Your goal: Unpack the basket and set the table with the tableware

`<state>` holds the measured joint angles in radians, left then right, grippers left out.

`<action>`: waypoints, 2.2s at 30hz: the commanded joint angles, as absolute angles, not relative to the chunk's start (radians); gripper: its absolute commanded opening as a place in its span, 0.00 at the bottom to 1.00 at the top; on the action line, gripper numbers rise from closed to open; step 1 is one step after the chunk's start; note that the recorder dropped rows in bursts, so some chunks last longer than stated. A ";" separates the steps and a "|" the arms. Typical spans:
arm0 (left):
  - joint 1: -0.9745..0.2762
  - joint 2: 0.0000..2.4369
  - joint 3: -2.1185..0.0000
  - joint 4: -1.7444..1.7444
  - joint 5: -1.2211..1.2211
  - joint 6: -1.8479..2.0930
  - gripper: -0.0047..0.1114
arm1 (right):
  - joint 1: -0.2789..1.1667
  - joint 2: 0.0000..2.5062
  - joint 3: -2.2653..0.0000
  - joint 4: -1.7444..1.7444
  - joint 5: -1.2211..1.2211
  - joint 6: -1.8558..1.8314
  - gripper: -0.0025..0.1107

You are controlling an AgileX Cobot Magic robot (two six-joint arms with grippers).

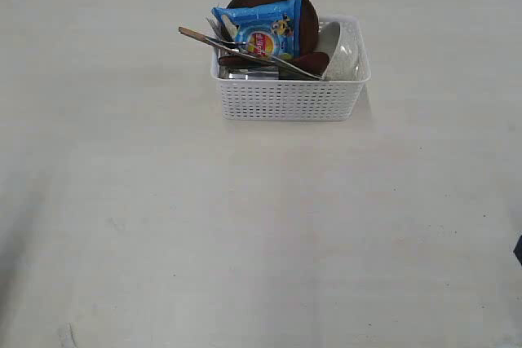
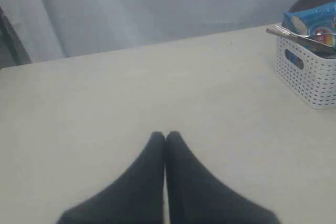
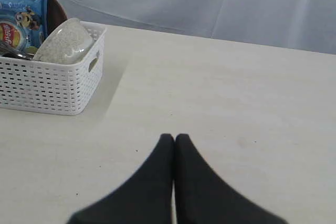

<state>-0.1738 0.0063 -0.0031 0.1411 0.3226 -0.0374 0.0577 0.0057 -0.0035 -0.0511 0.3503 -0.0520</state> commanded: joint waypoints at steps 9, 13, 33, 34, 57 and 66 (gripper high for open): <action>-0.176 0.000 0.000 0.143 0.324 -0.045 0.04 | 0.052 0.000 0.000 -0.052 0.326 -0.057 0.02; -0.176 0.000 0.000 0.143 0.324 -0.045 0.04 | 0.052 0.000 0.000 -0.047 -0.056 -0.048 0.02; -0.176 0.000 0.000 0.146 0.324 -0.043 0.04 | 0.052 0.239 -0.584 0.009 0.106 0.522 0.02; -0.176 0.000 0.000 0.146 0.324 -0.043 0.04 | 0.052 0.293 -0.629 0.009 0.176 0.506 0.02; -0.176 0.000 0.000 0.146 0.324 -0.045 0.04 | 0.451 1.328 -1.217 0.215 0.829 -0.187 0.47; -0.176 0.000 0.000 0.146 0.324 -0.045 0.04 | 0.605 1.666 -1.341 0.215 0.785 -0.220 0.47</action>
<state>-0.1738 0.0063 -0.0031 0.1411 0.3226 -0.0374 0.5810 1.5871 -1.2954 0.2130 0.8095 -0.2013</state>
